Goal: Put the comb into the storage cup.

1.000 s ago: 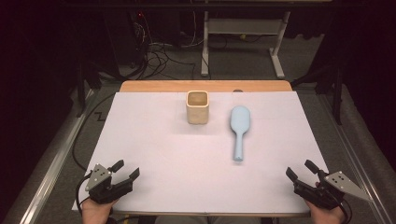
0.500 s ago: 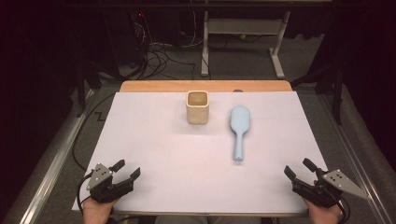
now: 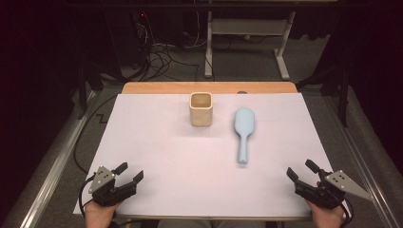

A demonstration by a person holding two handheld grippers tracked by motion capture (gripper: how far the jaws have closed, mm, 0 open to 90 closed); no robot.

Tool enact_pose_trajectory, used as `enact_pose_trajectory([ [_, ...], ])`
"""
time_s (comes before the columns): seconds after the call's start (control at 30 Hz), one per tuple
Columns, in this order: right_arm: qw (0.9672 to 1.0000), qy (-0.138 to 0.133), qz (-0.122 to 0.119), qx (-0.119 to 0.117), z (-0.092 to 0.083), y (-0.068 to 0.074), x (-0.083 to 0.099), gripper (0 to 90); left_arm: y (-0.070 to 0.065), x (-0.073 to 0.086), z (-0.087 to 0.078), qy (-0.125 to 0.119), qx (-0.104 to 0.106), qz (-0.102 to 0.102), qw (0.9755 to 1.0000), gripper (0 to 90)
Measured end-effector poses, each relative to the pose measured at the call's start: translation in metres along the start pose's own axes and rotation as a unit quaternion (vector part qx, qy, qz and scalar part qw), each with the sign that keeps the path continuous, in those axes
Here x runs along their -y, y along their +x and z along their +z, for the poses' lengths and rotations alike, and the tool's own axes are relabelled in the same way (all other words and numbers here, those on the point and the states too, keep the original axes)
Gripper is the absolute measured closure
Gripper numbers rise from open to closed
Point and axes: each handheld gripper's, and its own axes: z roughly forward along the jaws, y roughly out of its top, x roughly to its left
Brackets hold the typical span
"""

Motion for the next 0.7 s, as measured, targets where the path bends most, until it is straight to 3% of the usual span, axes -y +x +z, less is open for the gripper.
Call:
enact_pose_trajectory([
  [0.7, 0.9998, 0.010, 0.000, -0.015, 0.0101, 0.0042, -0.0010, 22.5, -0.0004, 0.0000, 0.0001, 0.000, 0.000, -0.001, 1.0000, 30.1],
])
